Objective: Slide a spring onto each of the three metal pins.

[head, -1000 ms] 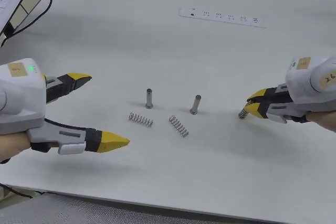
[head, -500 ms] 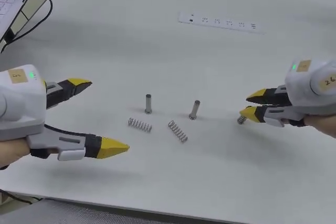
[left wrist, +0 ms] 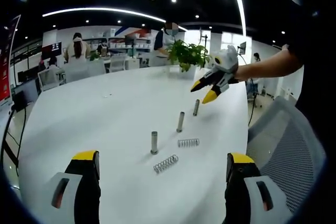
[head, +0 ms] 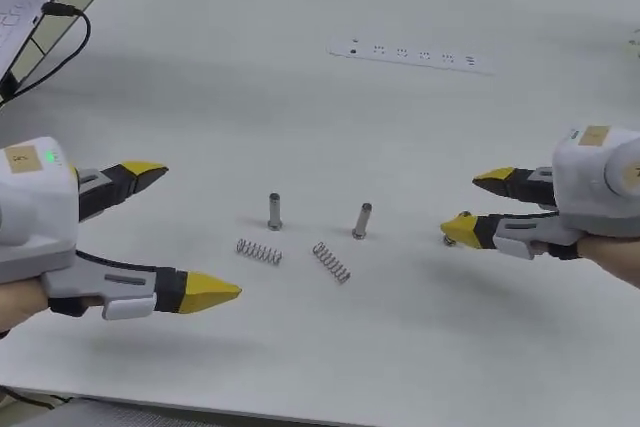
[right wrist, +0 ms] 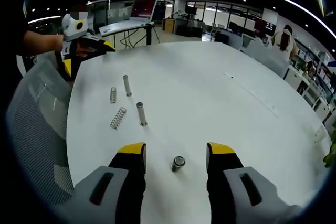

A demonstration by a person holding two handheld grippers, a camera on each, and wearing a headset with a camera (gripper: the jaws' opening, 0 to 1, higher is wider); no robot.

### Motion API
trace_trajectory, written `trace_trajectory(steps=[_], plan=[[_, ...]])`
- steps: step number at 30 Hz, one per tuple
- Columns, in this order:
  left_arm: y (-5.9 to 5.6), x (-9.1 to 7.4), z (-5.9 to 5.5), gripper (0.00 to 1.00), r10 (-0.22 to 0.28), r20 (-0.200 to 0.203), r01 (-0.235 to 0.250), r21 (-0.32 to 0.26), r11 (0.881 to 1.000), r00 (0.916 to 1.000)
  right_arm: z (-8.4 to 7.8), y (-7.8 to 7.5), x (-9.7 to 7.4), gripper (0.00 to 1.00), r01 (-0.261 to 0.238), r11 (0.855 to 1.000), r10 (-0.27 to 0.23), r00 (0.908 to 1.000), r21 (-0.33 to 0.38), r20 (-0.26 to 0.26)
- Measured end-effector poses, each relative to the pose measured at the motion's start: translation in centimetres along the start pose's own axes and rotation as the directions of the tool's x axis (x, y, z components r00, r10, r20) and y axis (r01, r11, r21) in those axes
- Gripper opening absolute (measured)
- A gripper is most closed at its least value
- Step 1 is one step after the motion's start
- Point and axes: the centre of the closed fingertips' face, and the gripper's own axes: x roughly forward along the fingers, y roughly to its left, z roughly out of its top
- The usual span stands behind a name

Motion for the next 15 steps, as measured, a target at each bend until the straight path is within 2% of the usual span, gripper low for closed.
trace_trajectory(steps=[5,15], plan=[[-0.3,0.4,0.1,0.98,-0.011,0.001,0.011,0.008,1.0,0.9999,0.0,0.4,-0.4,0.53,0.017,1.0,-0.017,0.9997,0.016,0.018],[-0.5,0.3,0.4,0.98,-0.018,0.008,0.018,0.013,1.0,0.9998,0.4,-0.1,-1.9,0.56,0.034,0.993,-0.043,0.9959,0.116,0.079]])
